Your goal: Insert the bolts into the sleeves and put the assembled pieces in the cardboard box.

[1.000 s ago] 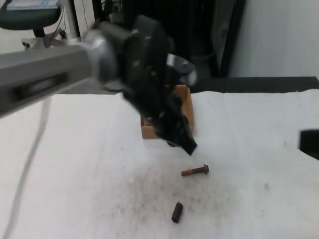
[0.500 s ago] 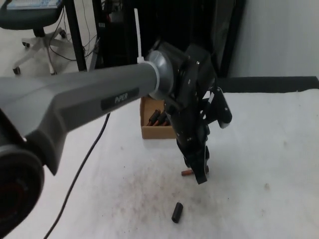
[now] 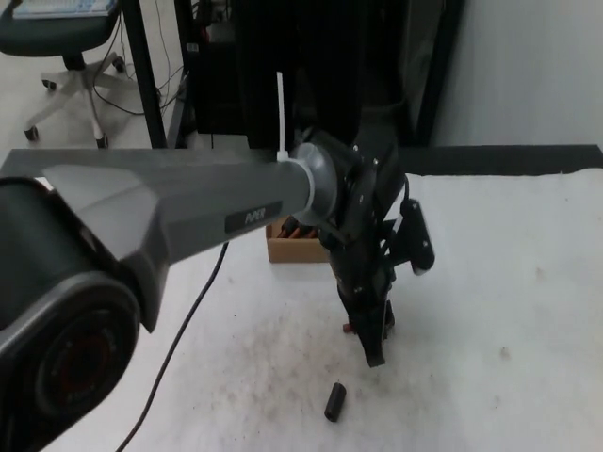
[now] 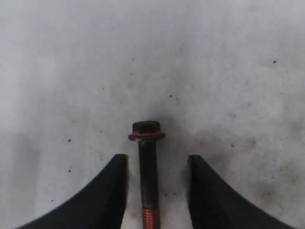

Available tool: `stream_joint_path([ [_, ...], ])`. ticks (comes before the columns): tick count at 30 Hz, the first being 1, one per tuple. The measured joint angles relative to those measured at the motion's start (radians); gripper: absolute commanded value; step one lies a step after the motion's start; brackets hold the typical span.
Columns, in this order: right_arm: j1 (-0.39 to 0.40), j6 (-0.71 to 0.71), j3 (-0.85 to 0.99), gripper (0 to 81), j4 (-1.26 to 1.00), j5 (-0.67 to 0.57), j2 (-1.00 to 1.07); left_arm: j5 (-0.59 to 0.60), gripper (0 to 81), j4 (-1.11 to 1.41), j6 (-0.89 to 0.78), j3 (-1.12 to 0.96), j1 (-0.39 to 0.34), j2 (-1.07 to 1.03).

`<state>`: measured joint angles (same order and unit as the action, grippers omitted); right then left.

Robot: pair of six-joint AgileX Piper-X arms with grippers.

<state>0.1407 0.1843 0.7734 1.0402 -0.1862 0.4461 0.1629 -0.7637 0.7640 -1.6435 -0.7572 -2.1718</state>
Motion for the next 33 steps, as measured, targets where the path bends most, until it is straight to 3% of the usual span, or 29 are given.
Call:
stream_joint_path([
  [13,0.0,0.0,0.0,0.8,0.0,-0.045,0.0,-0.034,38.1,0.016,0.0,0.0,0.027,0.0],
  [33,0.0,0.0,0.0,0.8,0.0,-0.045,0.0,0.012,38.0,0.016,0.0,0.0,-0.001,0.0],
])
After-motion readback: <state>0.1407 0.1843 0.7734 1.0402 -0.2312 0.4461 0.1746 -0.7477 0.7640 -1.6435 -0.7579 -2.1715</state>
